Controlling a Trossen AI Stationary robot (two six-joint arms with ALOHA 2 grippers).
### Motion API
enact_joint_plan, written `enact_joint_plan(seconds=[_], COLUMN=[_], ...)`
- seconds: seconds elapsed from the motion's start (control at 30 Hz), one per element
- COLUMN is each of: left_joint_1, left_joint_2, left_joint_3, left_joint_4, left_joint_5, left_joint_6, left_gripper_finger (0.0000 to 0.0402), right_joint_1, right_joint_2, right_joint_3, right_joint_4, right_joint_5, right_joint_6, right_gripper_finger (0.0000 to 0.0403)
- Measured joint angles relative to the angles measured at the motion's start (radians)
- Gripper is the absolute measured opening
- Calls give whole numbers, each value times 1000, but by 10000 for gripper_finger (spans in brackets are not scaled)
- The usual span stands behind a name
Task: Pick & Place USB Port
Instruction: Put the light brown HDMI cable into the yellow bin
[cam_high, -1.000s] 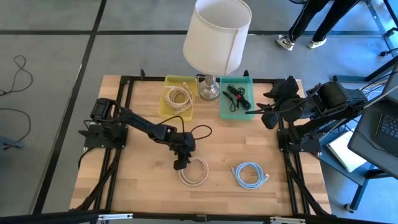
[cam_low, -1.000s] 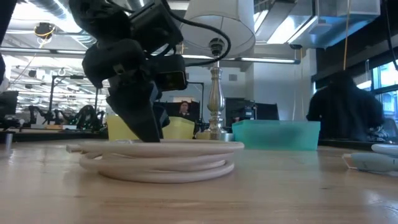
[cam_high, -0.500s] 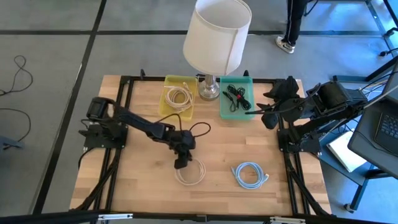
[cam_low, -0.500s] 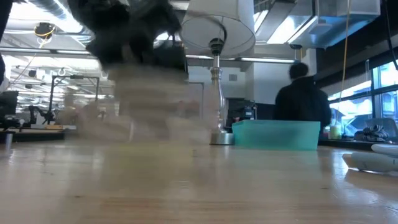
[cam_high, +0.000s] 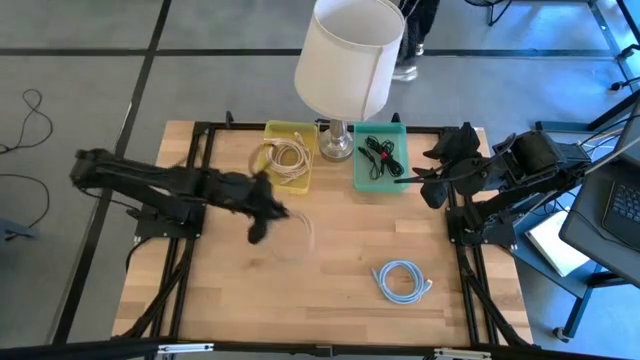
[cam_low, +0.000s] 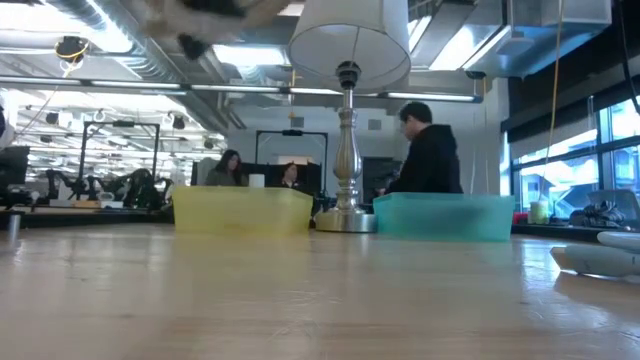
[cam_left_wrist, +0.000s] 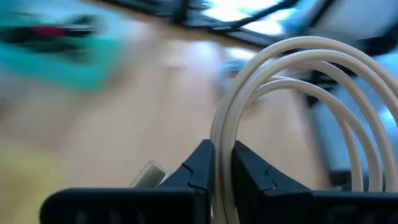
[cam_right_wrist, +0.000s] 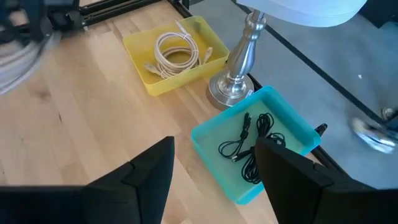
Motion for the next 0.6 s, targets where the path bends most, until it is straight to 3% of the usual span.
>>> enact_joint_plan(seconds=[0.1,0.23,0.4,0.6], left_joint_1=[10,78,246,480], left_joint_2=[-113,-191,-183,-82], left_joint_3=[0,0,-1,-1], left_joint_4=[-206,-436,-537,-411], left_joint_5=[-190,-312,-330,-290], left_joint_6=[20,30,120,295], left_gripper_finger=[27,27,27,27], right_joint_1=[0,0,-1,-1], right_joint_2=[0,0,0,1], right_joint_3=[0,0,0,0], right_joint_4=[0,0,0,0], right_joint_5=[0,6,36,42], right_joint_6=[1,4,5,34], right_gripper_finger=[228,228,228,228])
